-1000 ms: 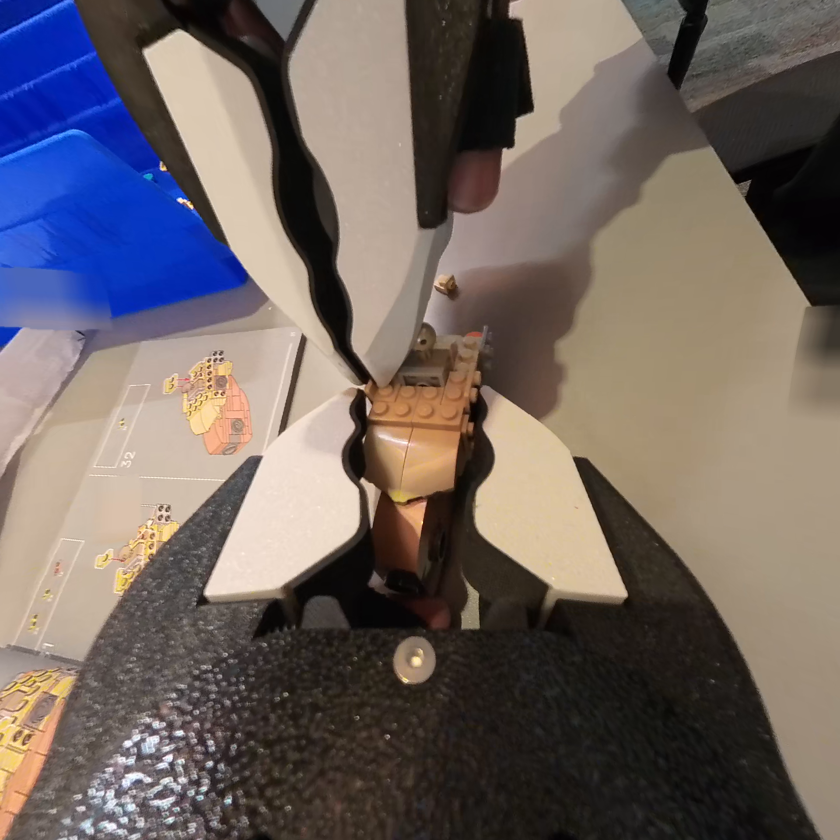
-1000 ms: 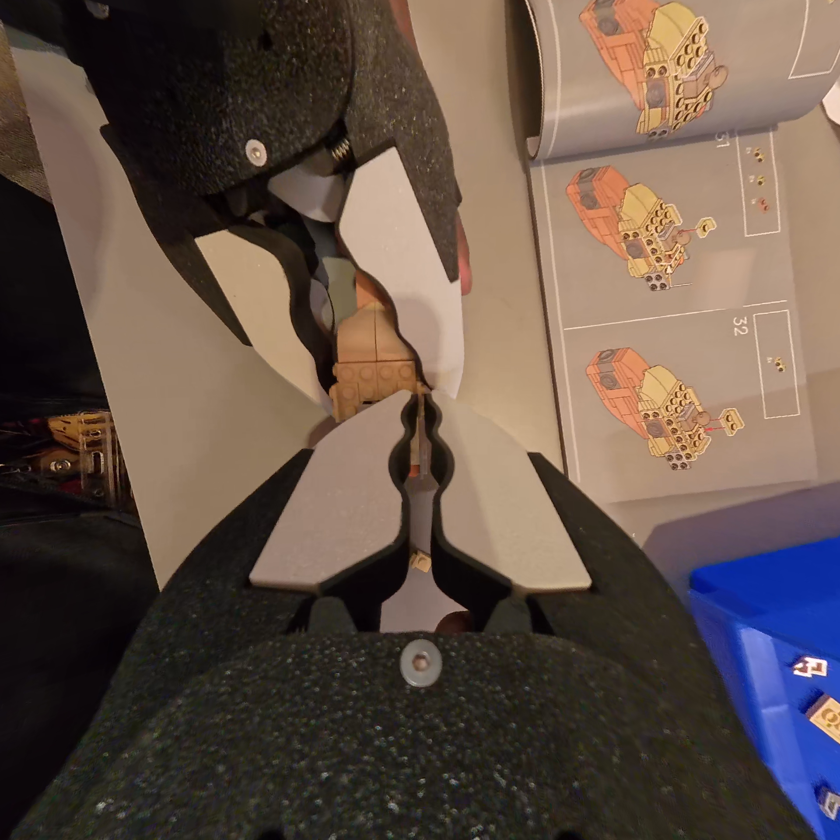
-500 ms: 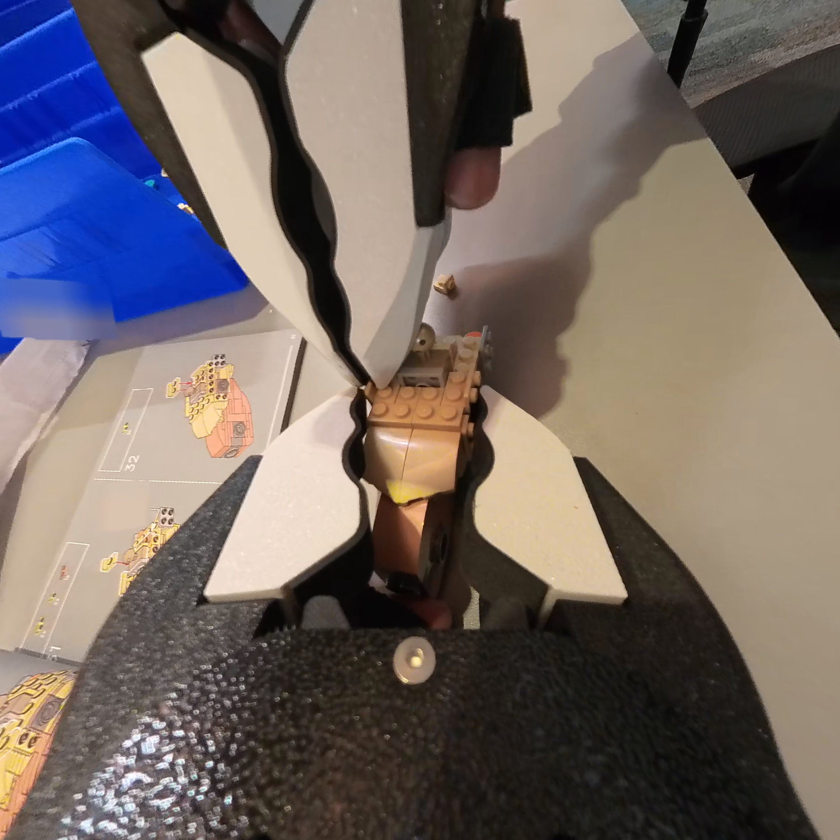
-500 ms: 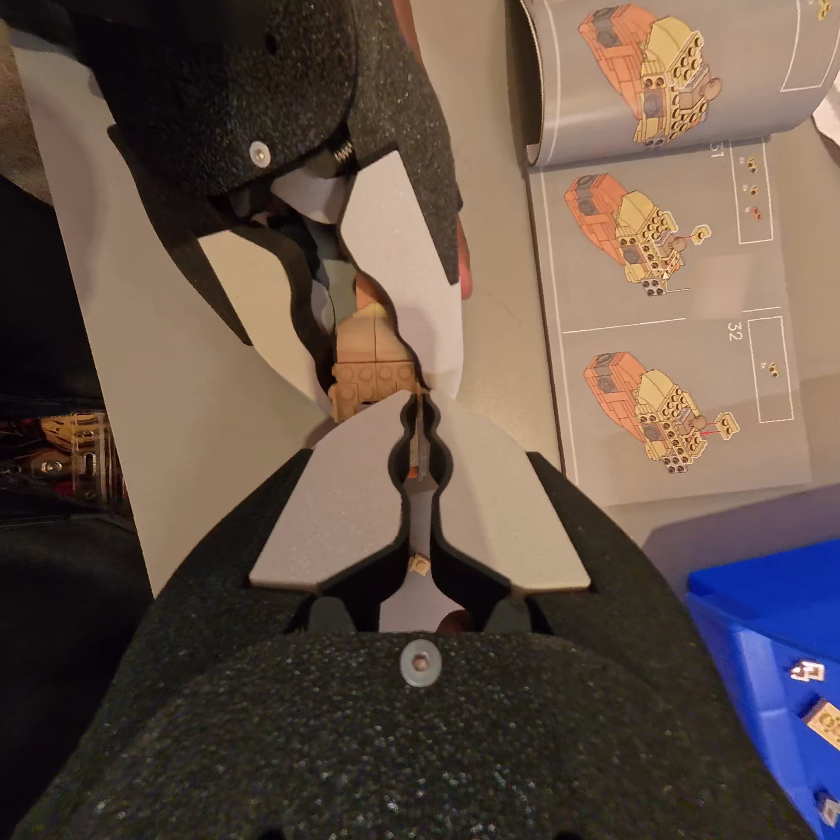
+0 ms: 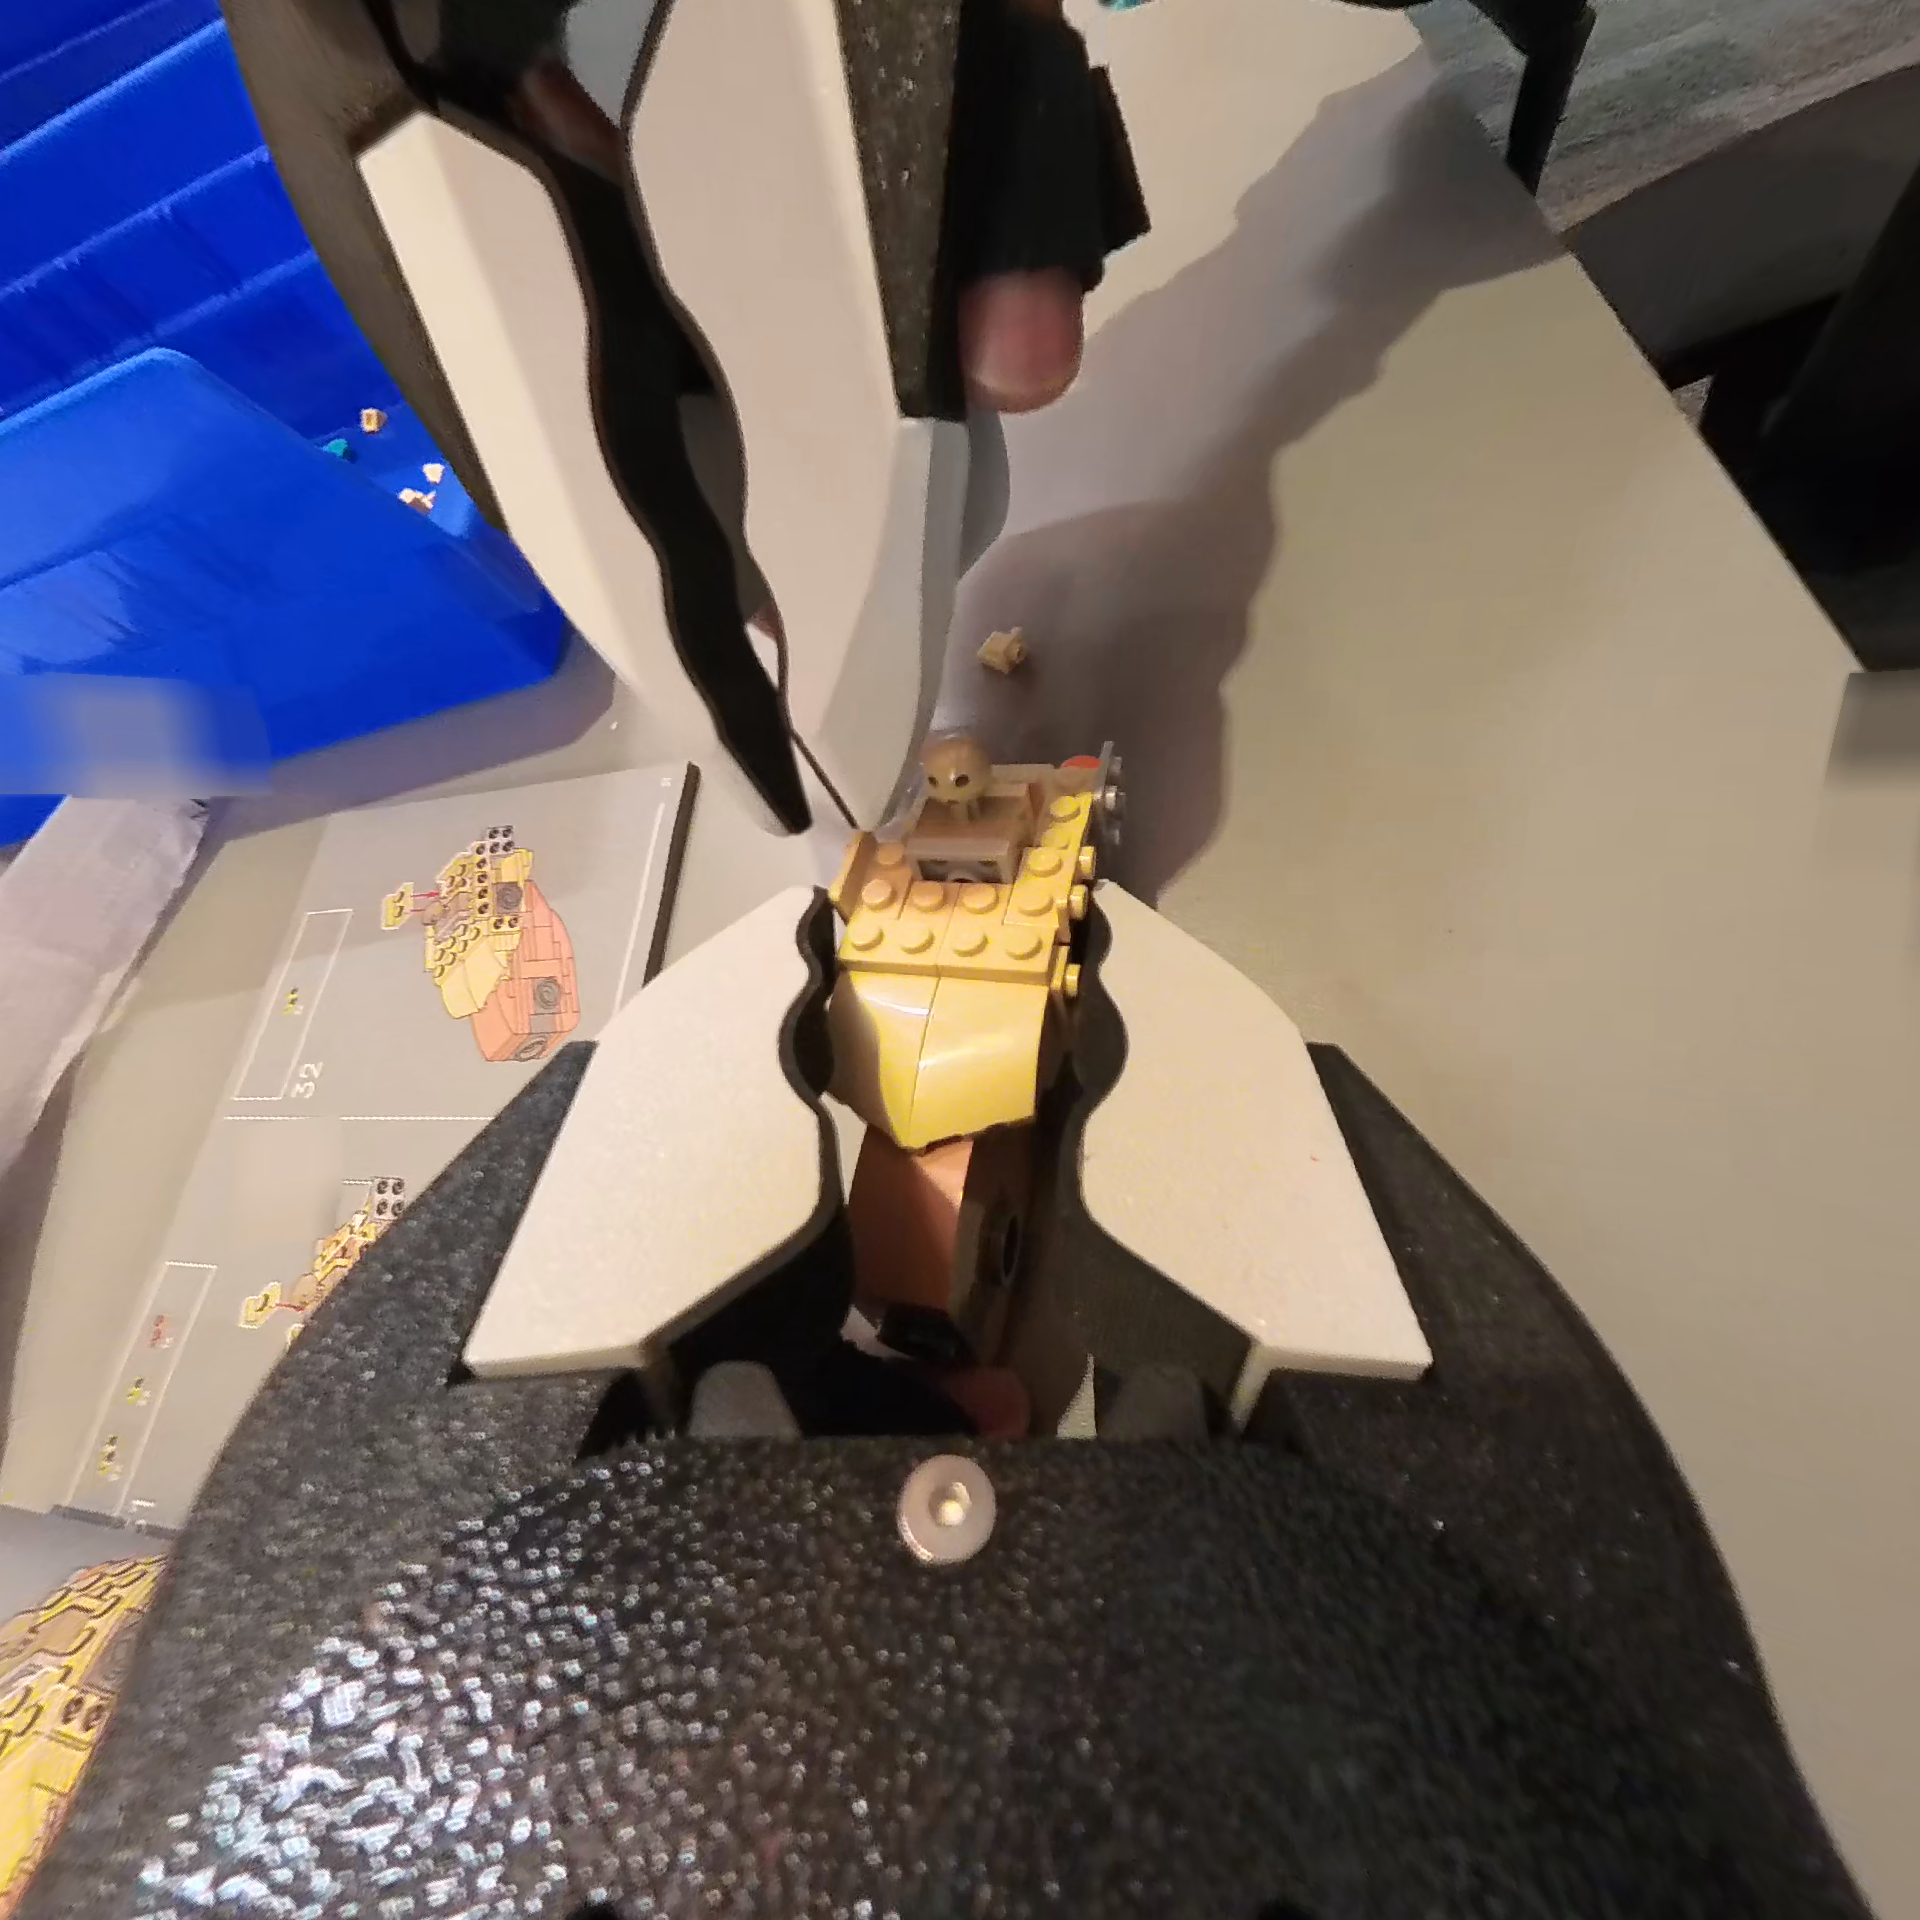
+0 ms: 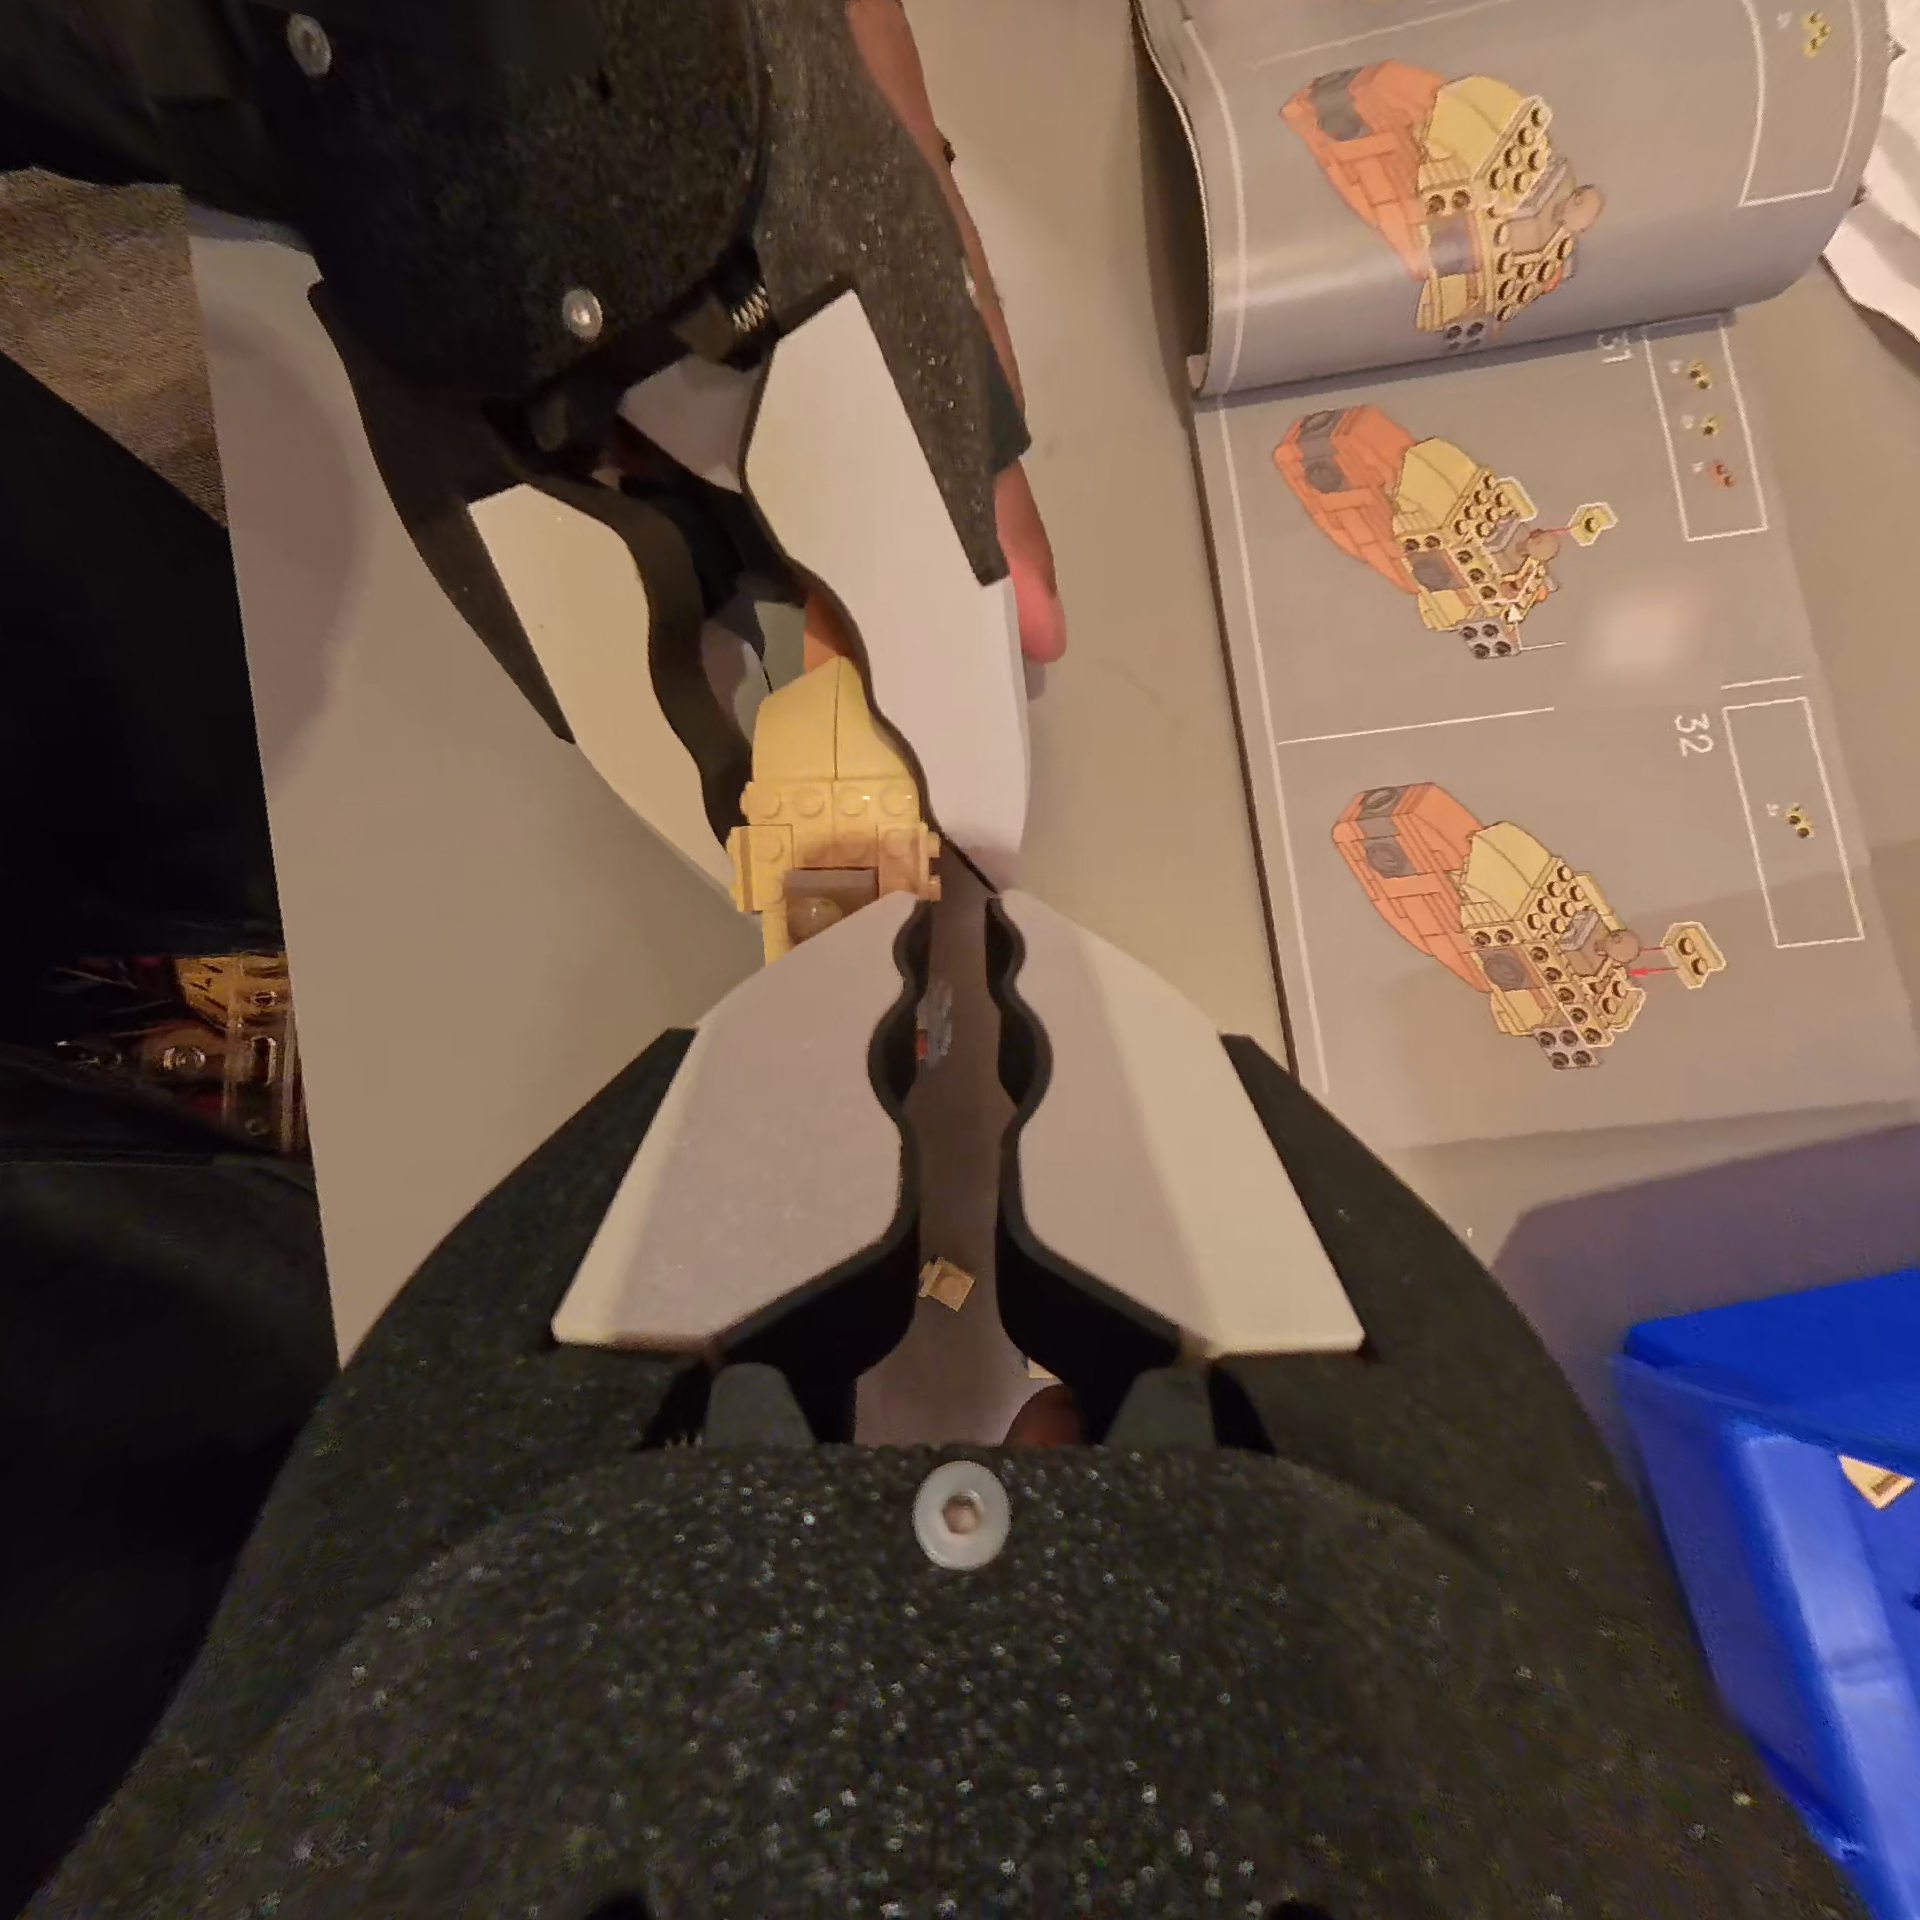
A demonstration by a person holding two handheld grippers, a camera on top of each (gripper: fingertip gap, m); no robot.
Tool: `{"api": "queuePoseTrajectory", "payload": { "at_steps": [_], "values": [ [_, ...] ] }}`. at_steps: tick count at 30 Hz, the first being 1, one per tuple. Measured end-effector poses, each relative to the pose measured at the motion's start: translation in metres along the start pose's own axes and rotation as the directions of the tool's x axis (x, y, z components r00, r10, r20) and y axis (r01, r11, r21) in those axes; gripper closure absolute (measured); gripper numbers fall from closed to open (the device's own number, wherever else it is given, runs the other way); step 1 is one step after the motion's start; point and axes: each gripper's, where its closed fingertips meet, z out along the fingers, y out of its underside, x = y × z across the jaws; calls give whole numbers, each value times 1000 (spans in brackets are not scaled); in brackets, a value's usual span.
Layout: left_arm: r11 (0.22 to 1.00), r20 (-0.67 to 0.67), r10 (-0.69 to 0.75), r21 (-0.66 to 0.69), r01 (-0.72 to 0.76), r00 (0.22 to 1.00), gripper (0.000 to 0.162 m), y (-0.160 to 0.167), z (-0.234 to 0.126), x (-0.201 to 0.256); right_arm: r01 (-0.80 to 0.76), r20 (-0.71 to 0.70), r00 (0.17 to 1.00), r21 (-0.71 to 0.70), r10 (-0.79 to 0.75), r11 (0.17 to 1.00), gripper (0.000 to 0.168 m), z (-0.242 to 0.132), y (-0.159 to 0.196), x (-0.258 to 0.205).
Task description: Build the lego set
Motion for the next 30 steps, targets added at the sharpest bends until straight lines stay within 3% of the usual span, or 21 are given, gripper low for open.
{"api": "queuePoseTrajectory", "payload": {
  "at_steps": [30],
  "values": [
    [1000,10,16,-2,-16,1000,118,0,0,-1,43,36,998,3,-43,999,167,3,-1,-5]
  ]
}}
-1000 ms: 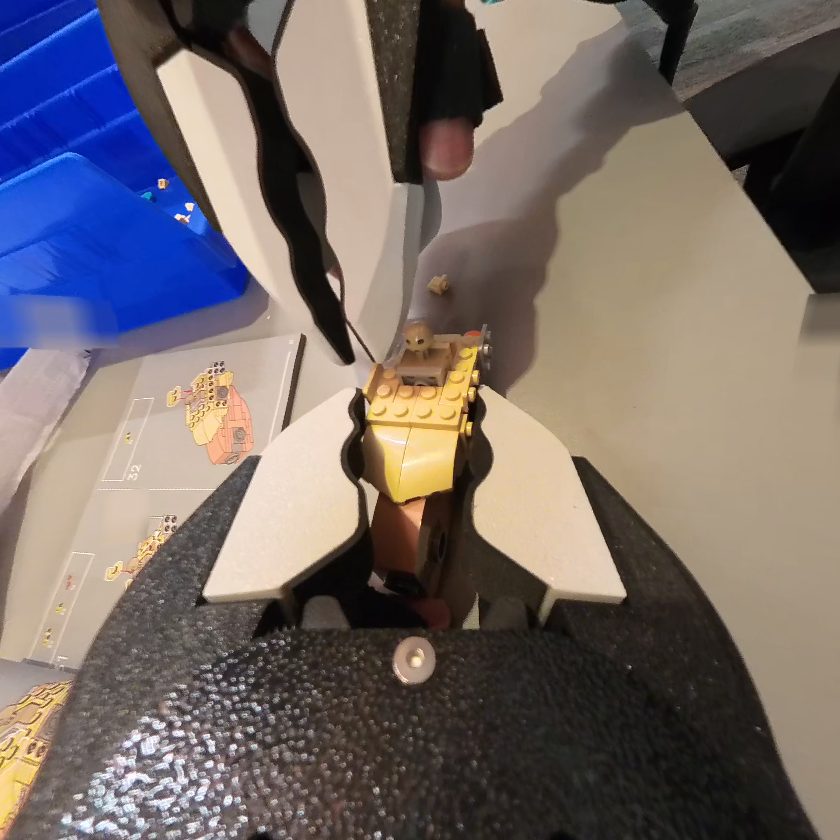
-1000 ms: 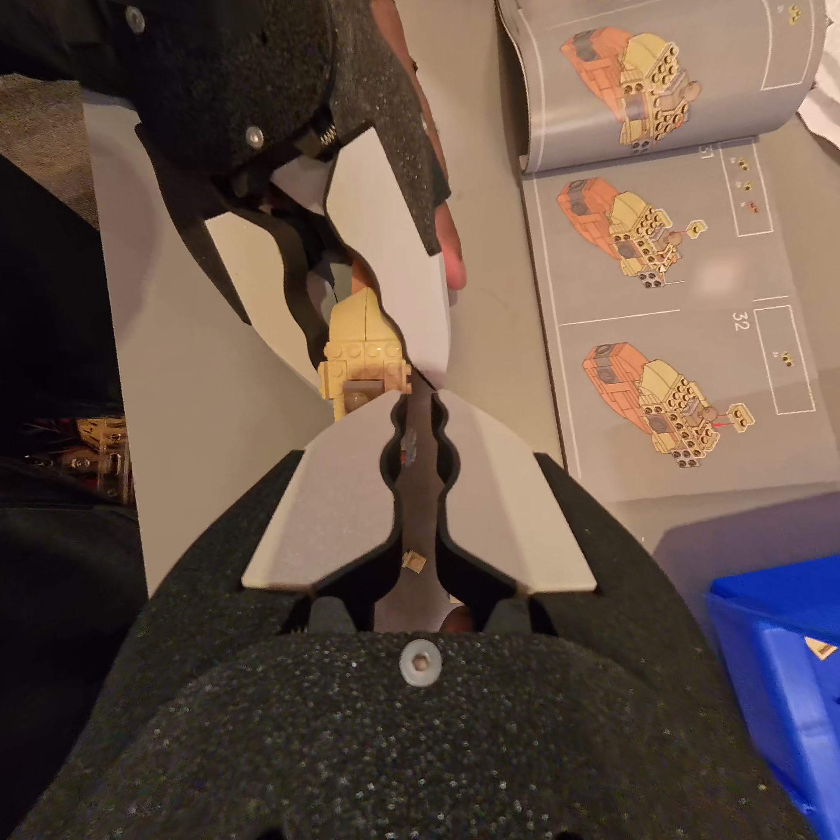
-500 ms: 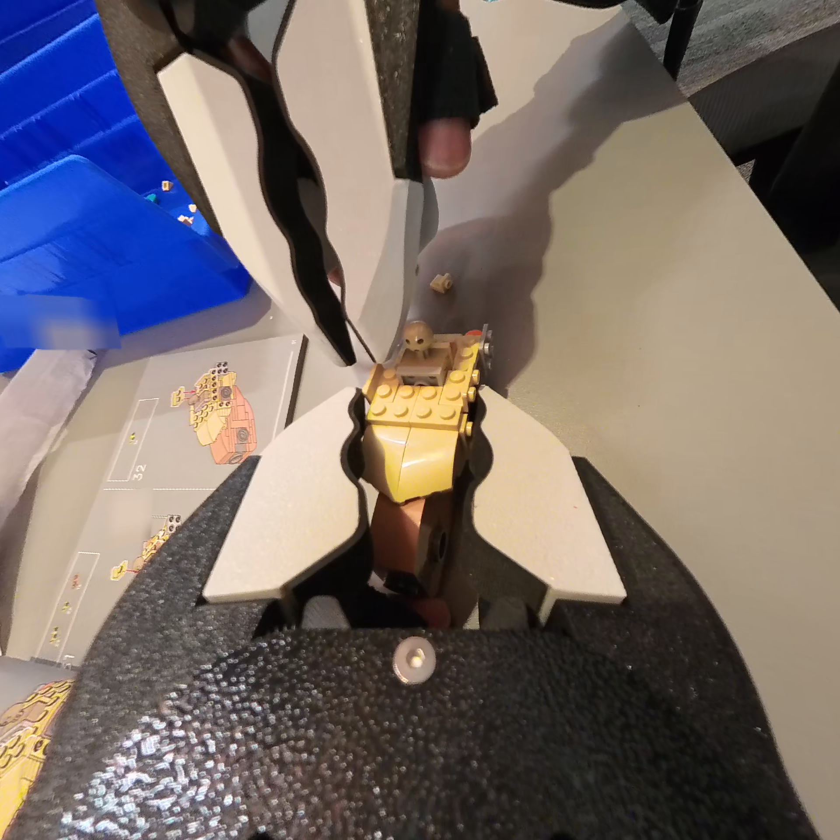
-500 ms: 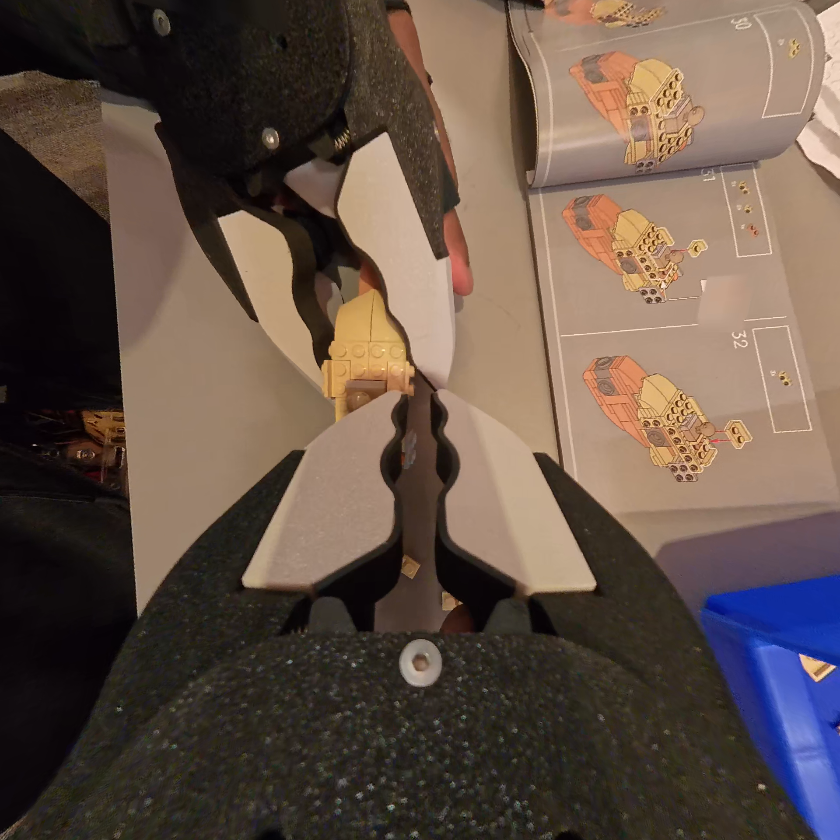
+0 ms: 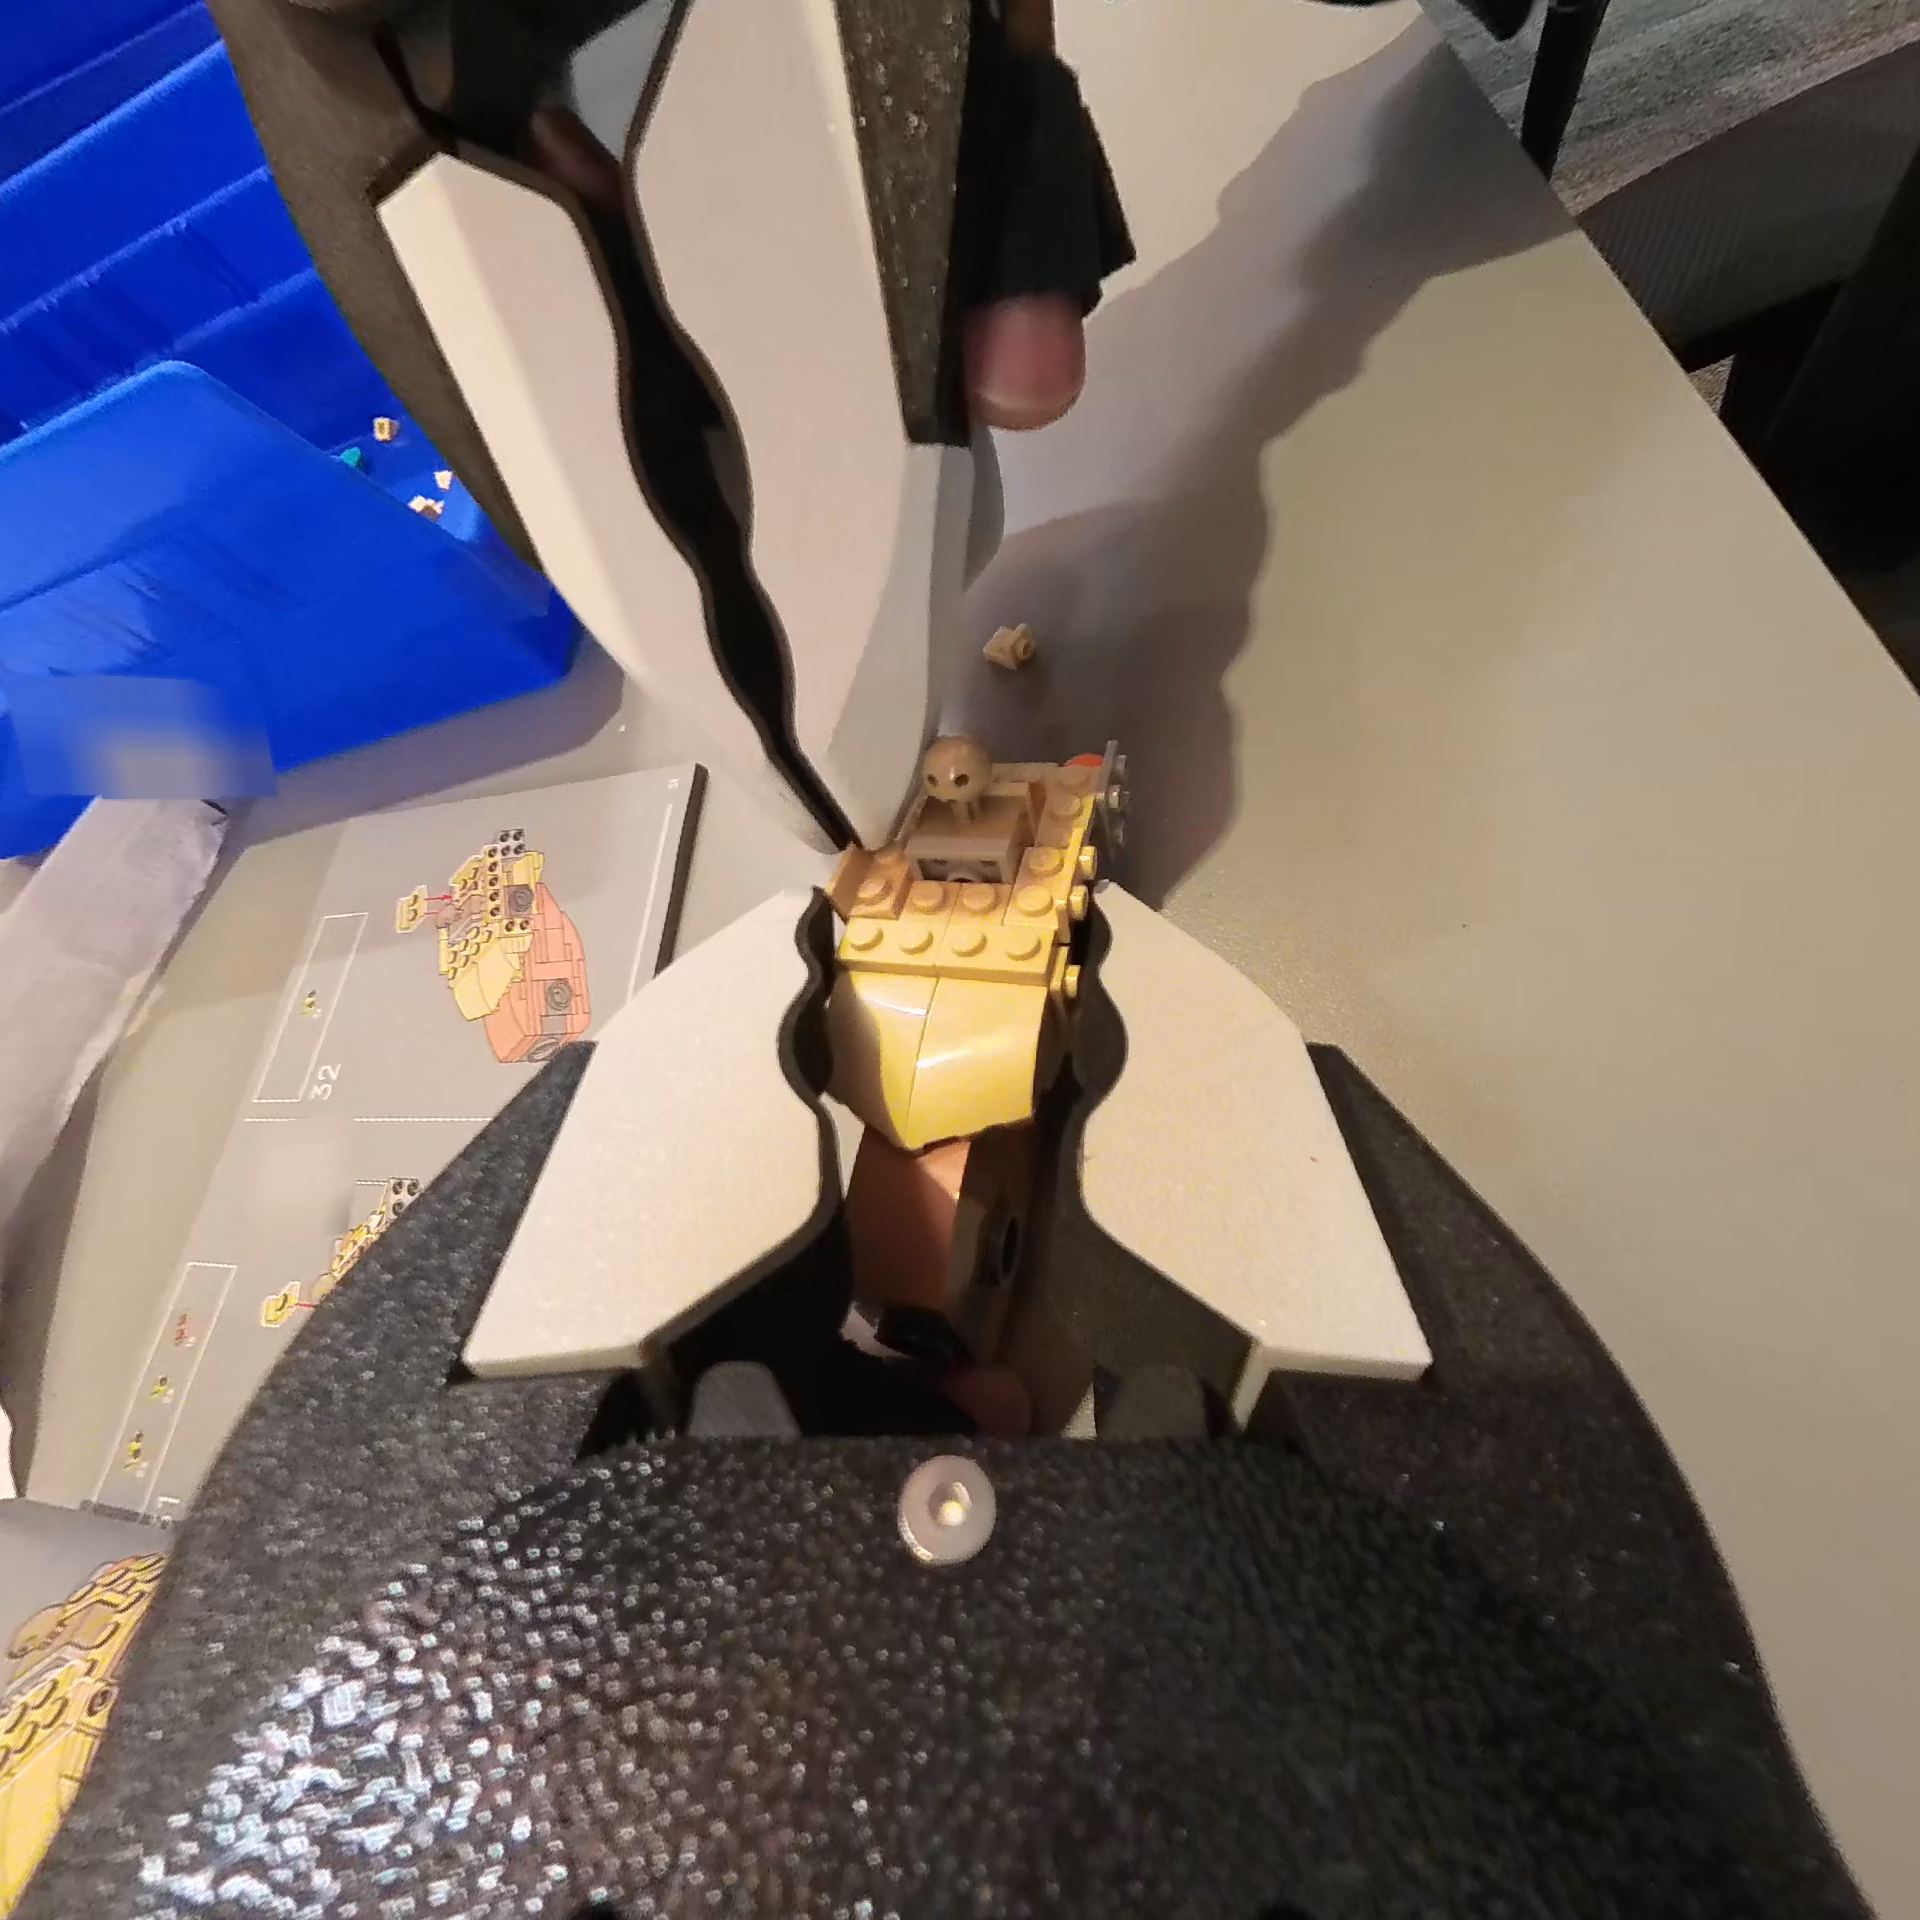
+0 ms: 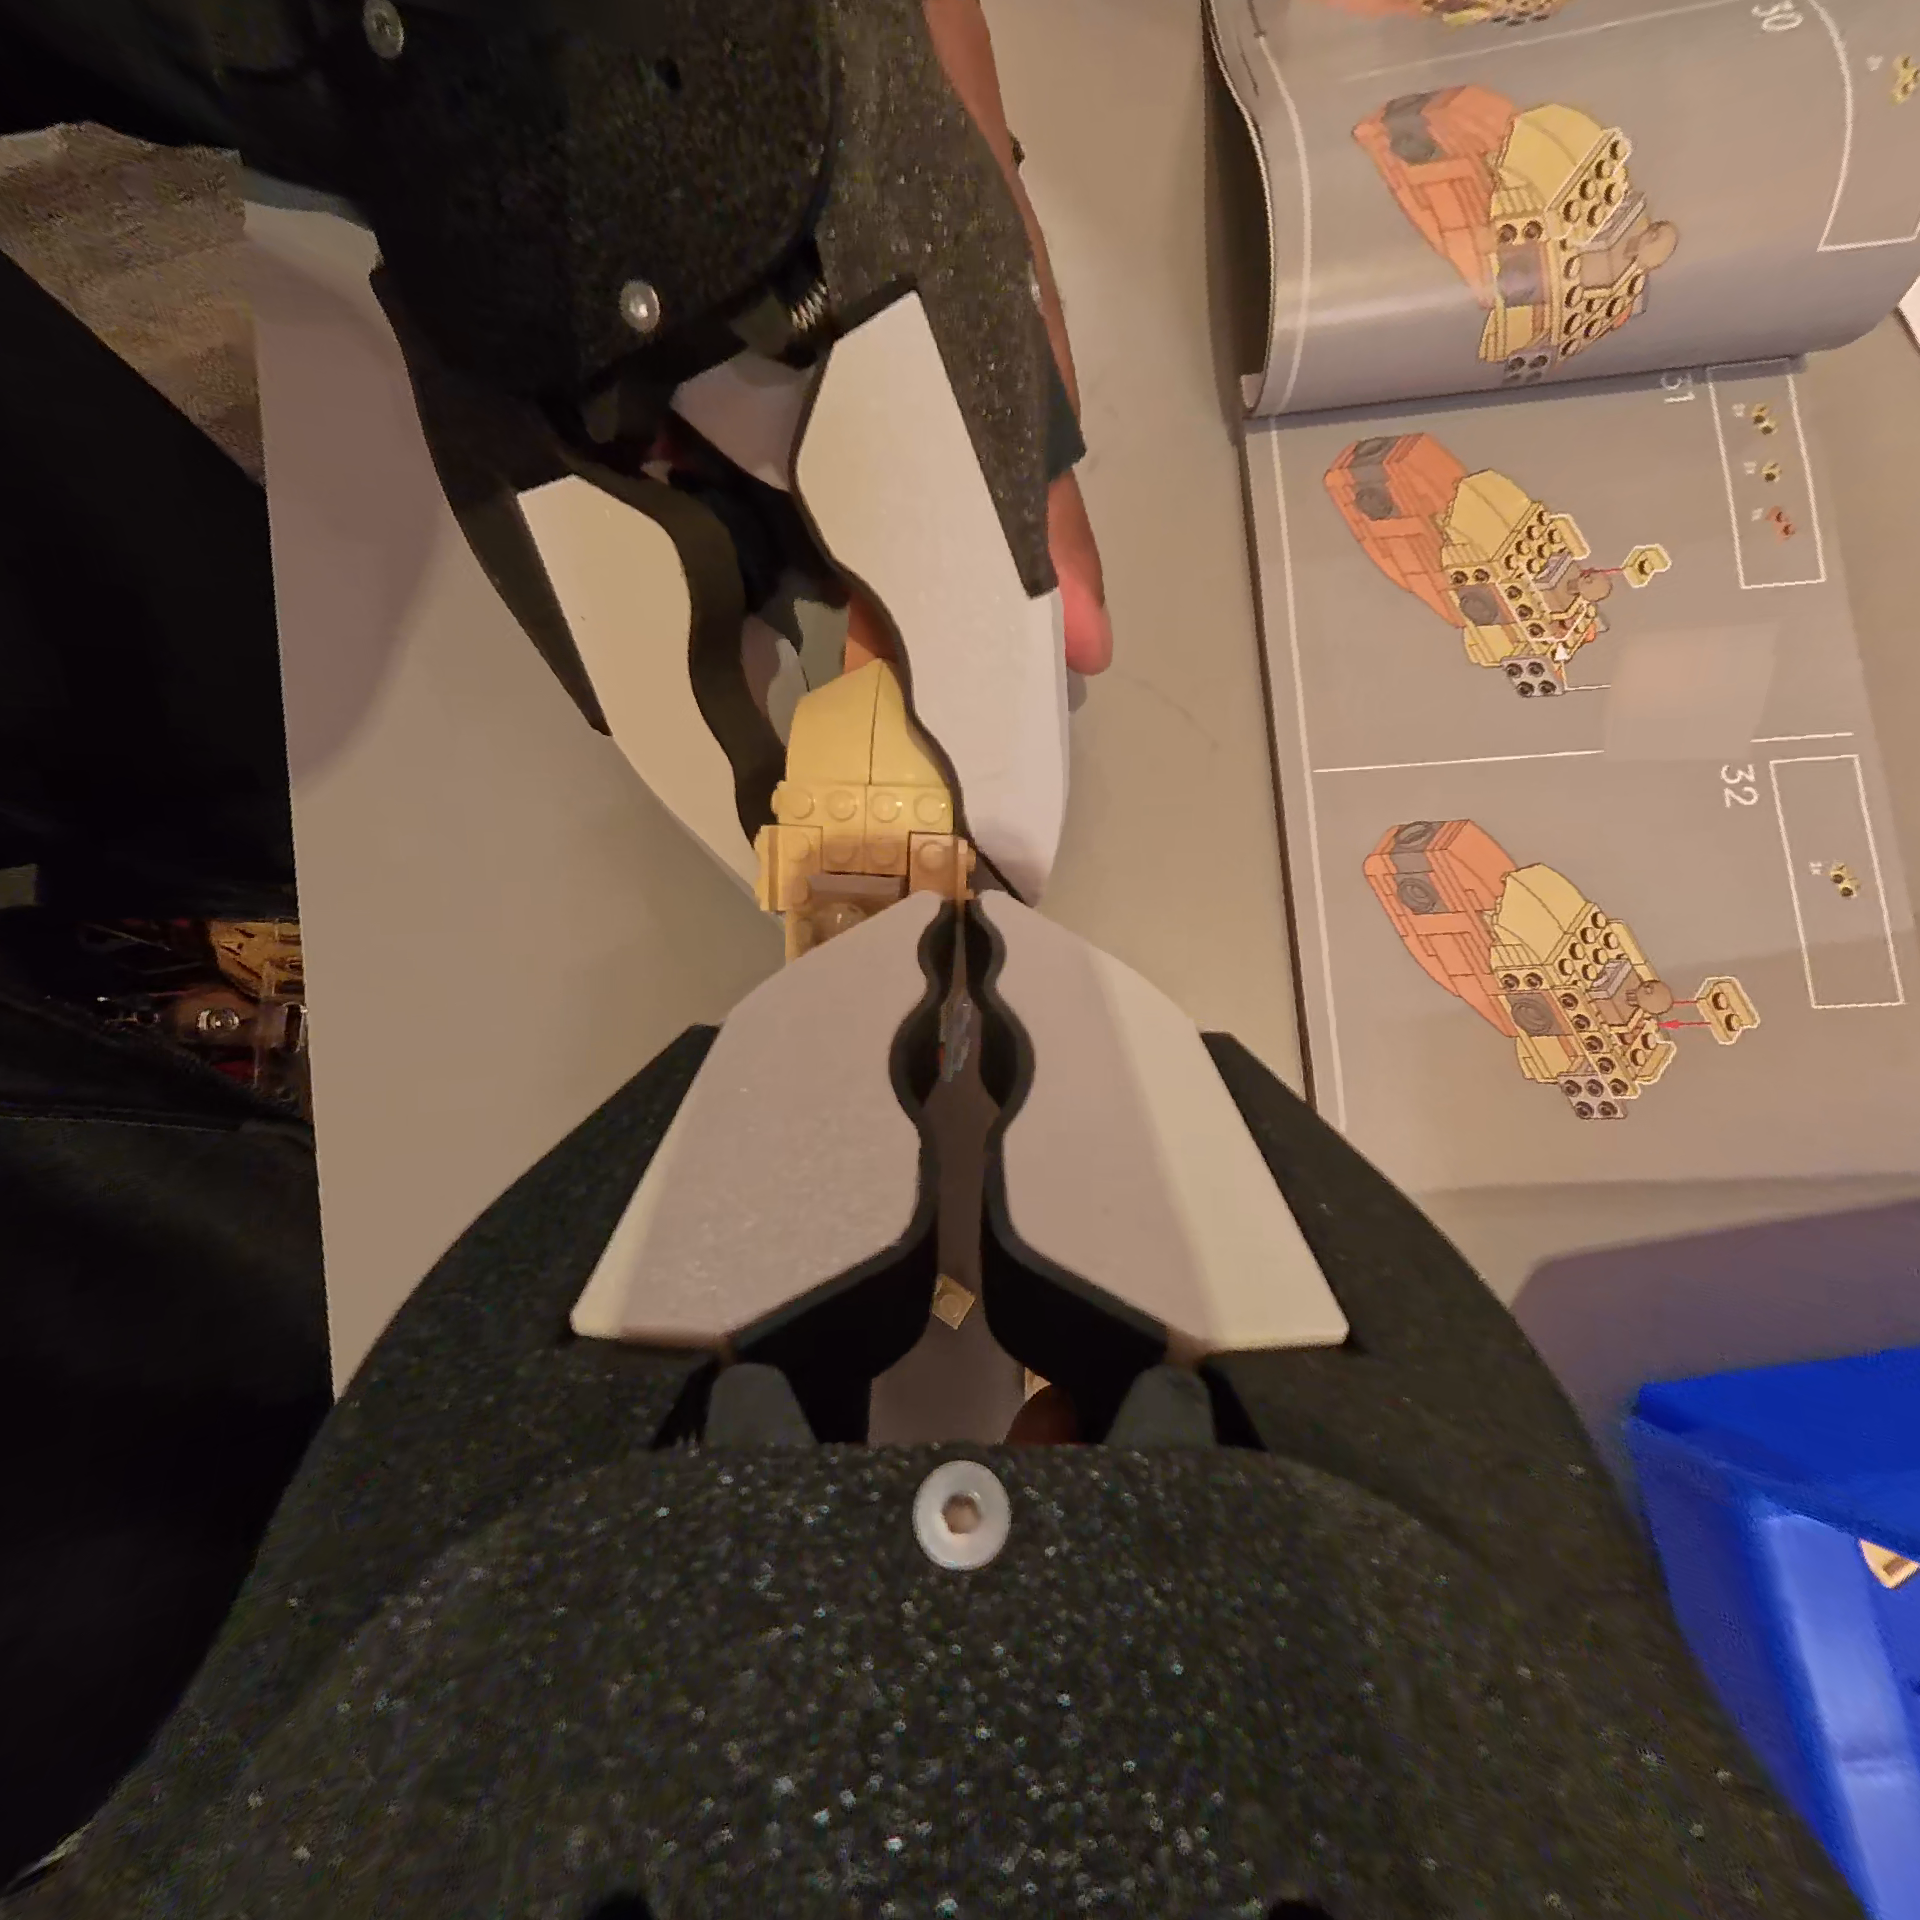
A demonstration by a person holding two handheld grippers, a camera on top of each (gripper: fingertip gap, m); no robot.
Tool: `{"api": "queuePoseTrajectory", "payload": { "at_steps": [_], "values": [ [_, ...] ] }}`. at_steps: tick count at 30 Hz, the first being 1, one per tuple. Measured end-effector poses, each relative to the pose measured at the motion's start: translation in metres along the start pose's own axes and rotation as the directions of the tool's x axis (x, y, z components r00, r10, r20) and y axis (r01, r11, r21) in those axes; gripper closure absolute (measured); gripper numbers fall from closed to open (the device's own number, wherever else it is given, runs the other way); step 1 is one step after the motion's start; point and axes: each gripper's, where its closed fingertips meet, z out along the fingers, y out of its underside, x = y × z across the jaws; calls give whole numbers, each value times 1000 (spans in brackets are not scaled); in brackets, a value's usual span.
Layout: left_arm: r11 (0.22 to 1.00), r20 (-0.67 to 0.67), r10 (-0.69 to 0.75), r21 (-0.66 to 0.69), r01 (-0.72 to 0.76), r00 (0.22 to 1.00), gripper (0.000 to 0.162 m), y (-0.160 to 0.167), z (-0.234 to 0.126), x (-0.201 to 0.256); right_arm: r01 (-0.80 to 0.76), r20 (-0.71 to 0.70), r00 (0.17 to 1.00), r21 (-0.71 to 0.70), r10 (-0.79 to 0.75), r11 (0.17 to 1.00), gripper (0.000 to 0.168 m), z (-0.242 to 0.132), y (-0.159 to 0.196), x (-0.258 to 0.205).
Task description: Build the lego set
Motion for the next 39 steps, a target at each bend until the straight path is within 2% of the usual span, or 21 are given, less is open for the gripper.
{"api": "queuePoseTrajectory", "payload": {
  "at_steps": [24,34,39],
  "values": [
    [1000,0,26,3,-26,1000,118,0,0,2,23,-51,998,-91,-28,996,167,0,0,-3],
    [999,-5,35,6,-35,999,118,-1,0,3,-18,23,1000,-29,19,999,156,-5,-3,-4],
    [999,-6,33,4,-33,999,118,0,1,2,-20,-17,1000,-31,19,999,156,1,-9,-3]
  ]
}}
